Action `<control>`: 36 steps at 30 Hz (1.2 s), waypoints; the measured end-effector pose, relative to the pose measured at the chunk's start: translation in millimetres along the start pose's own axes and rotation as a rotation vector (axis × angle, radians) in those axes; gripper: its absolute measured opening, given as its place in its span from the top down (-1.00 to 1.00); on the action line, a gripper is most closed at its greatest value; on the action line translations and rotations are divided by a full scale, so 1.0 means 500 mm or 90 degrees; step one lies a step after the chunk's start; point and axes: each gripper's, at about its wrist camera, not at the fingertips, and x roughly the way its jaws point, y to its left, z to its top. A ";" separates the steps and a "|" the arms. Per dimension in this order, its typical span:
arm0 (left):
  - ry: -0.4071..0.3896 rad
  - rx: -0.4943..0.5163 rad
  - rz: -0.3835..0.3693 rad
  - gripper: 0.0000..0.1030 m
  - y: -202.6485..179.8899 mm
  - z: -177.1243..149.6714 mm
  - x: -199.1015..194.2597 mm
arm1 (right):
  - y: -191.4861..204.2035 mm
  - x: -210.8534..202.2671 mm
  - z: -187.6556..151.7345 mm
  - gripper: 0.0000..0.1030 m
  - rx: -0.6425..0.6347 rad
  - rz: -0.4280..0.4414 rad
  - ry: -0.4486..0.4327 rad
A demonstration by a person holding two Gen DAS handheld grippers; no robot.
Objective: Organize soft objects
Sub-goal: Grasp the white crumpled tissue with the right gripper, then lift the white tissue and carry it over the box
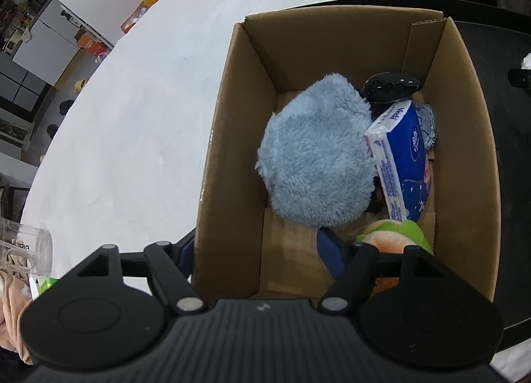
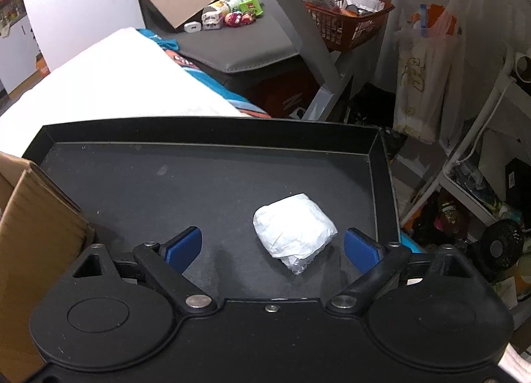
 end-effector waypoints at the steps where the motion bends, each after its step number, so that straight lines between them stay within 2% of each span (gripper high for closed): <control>1: 0.001 0.000 0.000 -0.40 0.004 0.002 0.002 | 0.001 0.002 0.000 -0.80 -0.002 0.001 0.002; 2: 0.001 0.000 -0.001 -0.40 0.004 0.003 0.003 | 0.000 0.003 0.000 -0.75 -0.004 0.001 0.001; 4: 0.003 -0.001 -0.003 -0.40 0.003 0.005 0.002 | -0.002 0.002 0.000 -0.51 -0.005 0.007 -0.004; 5: 0.002 -0.002 -0.003 -0.40 0.003 0.005 0.002 | -0.003 0.003 -0.001 -0.12 -0.006 0.010 0.002; 6: 0.002 -0.002 -0.003 -0.40 0.004 0.005 0.002 | -0.005 0.006 -0.001 0.01 -0.006 0.015 0.014; 15: -0.008 0.002 -0.019 -0.40 0.011 -0.011 -0.009 | -0.001 -0.028 -0.007 0.02 -0.018 0.017 -0.005; 24: -0.026 -0.010 -0.043 -0.40 0.035 -0.034 -0.026 | -0.009 -0.094 -0.016 0.02 -0.013 0.029 -0.014; 36: -0.048 -0.028 -0.073 -0.40 0.072 -0.051 -0.040 | 0.033 -0.194 -0.005 0.02 -0.073 0.041 -0.051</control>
